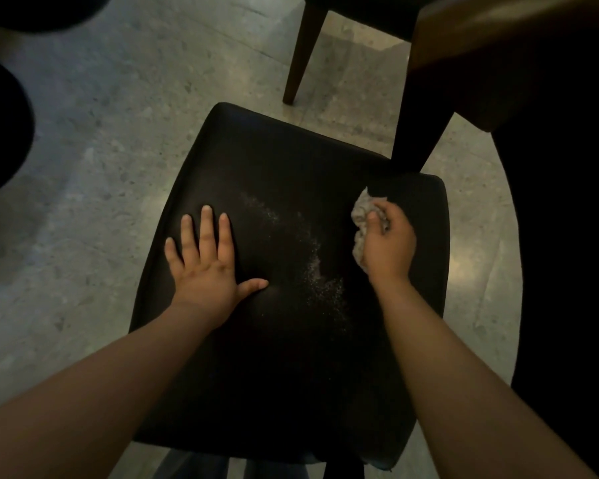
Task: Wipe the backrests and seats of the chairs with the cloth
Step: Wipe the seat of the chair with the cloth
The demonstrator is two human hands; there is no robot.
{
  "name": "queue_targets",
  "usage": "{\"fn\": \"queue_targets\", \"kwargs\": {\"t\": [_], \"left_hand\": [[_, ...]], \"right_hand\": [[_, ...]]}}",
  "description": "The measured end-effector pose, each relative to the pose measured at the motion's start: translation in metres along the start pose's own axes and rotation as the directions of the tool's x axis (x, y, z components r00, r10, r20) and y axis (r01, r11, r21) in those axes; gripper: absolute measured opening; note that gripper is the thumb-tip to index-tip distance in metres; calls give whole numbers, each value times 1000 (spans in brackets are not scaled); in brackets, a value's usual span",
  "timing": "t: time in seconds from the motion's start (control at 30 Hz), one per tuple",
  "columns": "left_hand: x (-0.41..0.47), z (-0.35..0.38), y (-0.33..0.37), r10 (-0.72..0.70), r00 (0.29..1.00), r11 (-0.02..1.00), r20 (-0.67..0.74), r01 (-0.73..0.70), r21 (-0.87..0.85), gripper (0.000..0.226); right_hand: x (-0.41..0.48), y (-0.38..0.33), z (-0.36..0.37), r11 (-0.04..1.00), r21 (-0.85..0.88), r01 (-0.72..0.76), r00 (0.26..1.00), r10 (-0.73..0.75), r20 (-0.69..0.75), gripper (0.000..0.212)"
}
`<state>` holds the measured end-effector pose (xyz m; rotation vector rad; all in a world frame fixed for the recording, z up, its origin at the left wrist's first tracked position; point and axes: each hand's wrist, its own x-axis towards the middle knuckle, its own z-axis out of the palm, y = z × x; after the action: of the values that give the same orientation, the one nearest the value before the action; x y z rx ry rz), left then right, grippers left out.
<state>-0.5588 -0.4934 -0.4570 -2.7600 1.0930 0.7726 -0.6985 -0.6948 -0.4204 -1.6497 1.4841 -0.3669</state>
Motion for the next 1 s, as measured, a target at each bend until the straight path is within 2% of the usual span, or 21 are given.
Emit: {"fn": "queue_targets", "kwargs": {"t": [0.07, 0.2, 0.27, 0.47, 0.6, 0.67, 0.8, 0.9, 1.0], "left_hand": [[0, 0, 0, 1, 1000, 1000, 10, -1, 0, 120], [1, -1, 0, -5, 1000, 1000, 19, 5, 4, 122], [0, -1, 0, -3, 1000, 1000, 24, 3, 2, 122], [0, 0, -1, 7, 1000, 1000, -5, -7, -12, 121], [0, 0, -1, 14, 1000, 1000, -11, -14, -27, 121], [0, -2, -2, 9, 1000, 1000, 7, -9, -25, 122], [-2, -7, 0, 5, 1000, 999, 25, -4, -33, 122], [-9, -12, -1, 31, 999, 997, -21, -32, -72, 121], [-13, -18, -5, 67, 997, 988, -47, -72, -135, 119]], "right_hand": [[-22, 3, 13, 1000, -21, 8, 999, -7, 49, 22], [-64, 15, 20, 998, -67, 3, 959, 16, 284, 26], [-64, 12, 13, 999, -51, -15, 943, 31, 332, 25], [3, -16, -11, 989, -37, 145, 980, -139, 141, 26], [4, -18, 19, 994, -77, 74, 991, -65, 116, 26], [-22, -12, 37, 994, -81, 75, 987, -62, 146, 25], [-68, -3, 43, 985, -57, 160, 903, -123, 412, 26], [-57, -13, 23, 984, 8, 178, 929, -171, 328, 27], [-28, -31, 12, 969, -22, 248, 943, -236, 234, 25]]}}
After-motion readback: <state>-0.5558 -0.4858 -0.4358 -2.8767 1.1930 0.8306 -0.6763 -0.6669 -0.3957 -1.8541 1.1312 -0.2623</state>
